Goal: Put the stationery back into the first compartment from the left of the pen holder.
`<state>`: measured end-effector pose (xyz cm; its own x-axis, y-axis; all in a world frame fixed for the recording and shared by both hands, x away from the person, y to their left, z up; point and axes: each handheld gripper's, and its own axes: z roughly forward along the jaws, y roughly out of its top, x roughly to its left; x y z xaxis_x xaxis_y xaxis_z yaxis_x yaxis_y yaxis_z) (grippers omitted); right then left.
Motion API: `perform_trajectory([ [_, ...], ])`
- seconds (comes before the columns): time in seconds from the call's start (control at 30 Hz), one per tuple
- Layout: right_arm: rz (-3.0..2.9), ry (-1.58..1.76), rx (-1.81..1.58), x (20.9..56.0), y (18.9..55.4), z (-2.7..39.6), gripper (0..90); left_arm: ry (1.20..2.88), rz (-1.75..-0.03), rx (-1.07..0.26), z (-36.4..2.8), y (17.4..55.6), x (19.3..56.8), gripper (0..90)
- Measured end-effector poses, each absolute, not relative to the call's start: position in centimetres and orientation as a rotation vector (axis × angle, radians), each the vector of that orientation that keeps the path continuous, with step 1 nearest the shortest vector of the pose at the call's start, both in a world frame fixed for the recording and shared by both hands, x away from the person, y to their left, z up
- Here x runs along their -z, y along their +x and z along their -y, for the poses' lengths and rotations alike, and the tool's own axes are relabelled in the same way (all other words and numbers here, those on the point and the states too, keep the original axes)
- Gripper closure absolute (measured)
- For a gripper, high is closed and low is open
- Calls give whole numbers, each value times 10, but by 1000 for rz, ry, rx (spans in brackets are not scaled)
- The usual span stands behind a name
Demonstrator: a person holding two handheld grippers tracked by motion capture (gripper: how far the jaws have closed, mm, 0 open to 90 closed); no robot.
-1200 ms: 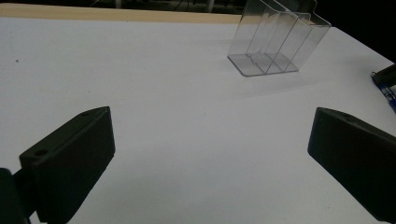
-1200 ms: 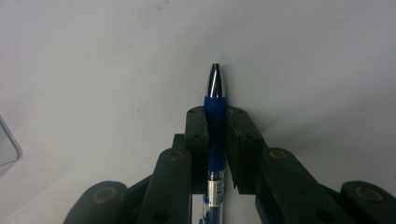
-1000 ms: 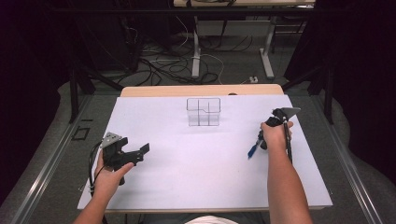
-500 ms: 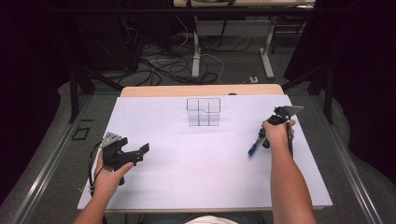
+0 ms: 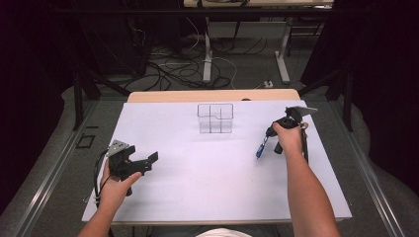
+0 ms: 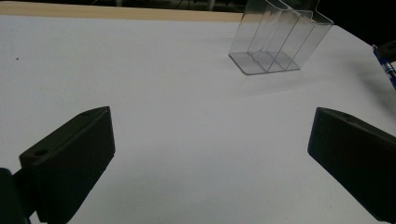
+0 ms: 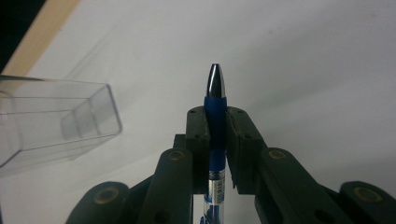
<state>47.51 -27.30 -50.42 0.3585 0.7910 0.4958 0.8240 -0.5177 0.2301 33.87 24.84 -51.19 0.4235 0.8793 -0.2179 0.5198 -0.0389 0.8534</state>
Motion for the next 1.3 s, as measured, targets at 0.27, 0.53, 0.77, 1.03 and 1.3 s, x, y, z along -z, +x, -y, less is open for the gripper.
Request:
perform_trajectory([
  [0.27,1609,-2478,1203,483,475,258,805,1698,-1229,-460,-248,339,512,5],
  [0.53,1715,-2424,1441,455,473,243,804,1697,-1230,-464,-249,339,512,5],
  [0.77,1818,-2366,1591,428,471,228,805,1696,-1227,-470,-249,339,512,5],
  [1.03,1970,-2307,1701,409,469,219,805,1692,-1230,-471,-249,339,512,5],
  [1.3,2073,-2248,1802,390,468,203,805,1694,-1227,-479,-249,338,512,5],
])
